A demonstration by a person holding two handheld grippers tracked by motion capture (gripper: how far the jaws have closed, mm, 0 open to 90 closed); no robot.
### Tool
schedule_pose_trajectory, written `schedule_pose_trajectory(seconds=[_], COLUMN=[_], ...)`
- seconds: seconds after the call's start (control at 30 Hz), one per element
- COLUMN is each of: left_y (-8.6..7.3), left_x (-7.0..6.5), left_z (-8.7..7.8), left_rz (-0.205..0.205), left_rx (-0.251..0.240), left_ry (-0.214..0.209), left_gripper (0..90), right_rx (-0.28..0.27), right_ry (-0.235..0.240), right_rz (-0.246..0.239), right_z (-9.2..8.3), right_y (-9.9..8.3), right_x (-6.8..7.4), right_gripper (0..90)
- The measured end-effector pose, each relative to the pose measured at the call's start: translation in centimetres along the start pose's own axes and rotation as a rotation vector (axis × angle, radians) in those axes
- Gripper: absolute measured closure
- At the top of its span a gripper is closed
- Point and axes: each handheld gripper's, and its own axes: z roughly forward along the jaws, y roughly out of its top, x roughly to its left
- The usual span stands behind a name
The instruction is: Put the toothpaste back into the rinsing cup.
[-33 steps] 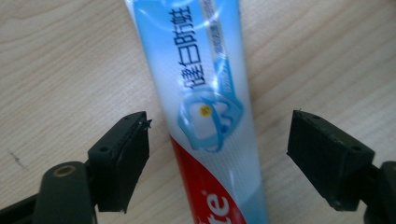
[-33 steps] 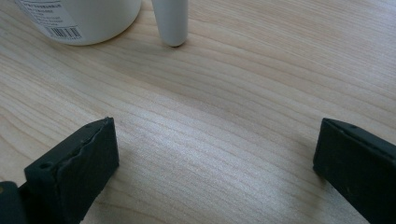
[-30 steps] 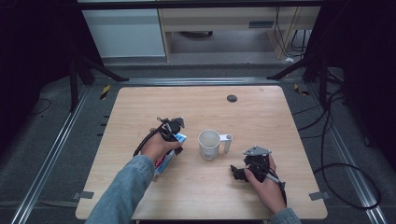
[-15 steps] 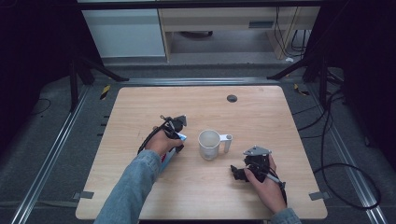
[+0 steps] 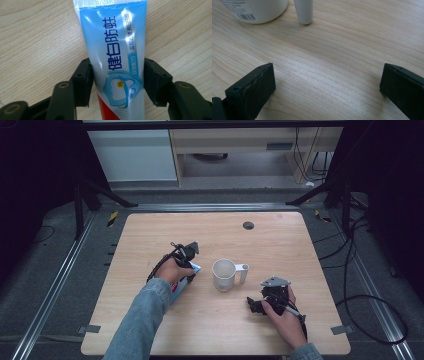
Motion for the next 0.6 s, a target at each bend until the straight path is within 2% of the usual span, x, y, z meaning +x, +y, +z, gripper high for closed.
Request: schedule_pose_trajectory(seconds=[0.2, 0.37, 0.5, 0.6], left_y=[0.0, -0.8, -1.4, -2.2], left_x=[-0.2, -0.1, 0.1, 0.0], left_z=[-0.2, -1.1, -1.5, -2.9], left_rz=[0.028, 0.040, 0.042, 0.057], left_rx=[-0.004, -0.065, -0.090, -0.153], left_ry=[0.001, -0.012, -0.012, -0.013], left_gripper=[55.5, 68.6, 70.7, 71.6], right_rx=[0.000, 0.001, 0.000, 0.000], right_ry=[0.000, 0.000, 0.000, 0.000], right_rz=[0.000, 0.002, -0.001, -0.001], right_z=[0.0, 0.0, 0.0, 0.0], right_y=[0.0, 0.0, 0.0, 0.0], right_x=[0.0, 0.0, 0.0, 0.0], right_gripper=[0.4, 0.4, 0.4, 0.4])
